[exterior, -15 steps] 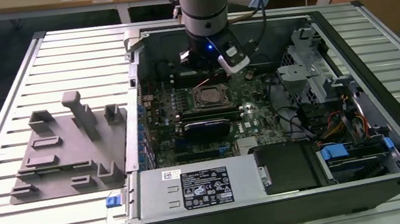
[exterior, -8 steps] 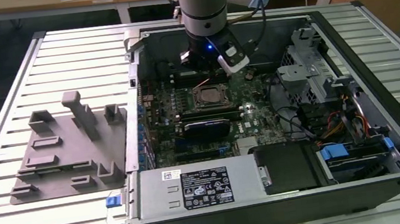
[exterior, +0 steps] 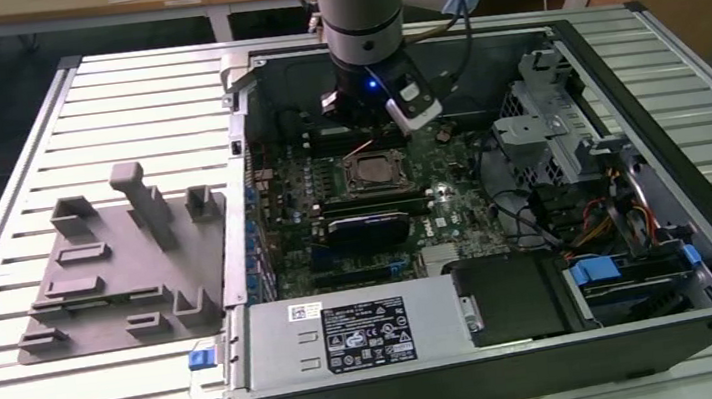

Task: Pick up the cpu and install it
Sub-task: 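Install the first cpu locking lever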

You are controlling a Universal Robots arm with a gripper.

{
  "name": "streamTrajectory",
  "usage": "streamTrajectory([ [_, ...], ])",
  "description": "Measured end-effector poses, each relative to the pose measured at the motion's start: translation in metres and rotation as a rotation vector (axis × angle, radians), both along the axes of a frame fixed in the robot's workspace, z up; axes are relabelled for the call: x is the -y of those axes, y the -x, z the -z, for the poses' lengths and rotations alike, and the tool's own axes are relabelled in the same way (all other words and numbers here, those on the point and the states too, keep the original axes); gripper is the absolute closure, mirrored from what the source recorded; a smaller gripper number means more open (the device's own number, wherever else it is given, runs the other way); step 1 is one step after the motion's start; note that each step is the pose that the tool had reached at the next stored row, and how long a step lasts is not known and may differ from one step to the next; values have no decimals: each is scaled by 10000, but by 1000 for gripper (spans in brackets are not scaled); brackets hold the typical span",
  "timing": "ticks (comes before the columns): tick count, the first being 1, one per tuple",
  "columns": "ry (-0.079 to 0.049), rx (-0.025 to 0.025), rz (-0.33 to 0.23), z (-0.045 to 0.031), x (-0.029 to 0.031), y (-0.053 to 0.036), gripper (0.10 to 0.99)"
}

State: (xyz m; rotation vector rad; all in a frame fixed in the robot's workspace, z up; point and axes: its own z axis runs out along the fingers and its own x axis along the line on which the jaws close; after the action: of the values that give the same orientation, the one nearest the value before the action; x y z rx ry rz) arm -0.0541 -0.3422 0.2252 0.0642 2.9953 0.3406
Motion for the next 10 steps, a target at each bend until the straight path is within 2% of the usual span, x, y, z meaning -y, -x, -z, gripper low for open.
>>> streamTrajectory([
  [5,36,0,56,32,-49,0,980],
  [10,144,1,125,65,-116,0,980],
])
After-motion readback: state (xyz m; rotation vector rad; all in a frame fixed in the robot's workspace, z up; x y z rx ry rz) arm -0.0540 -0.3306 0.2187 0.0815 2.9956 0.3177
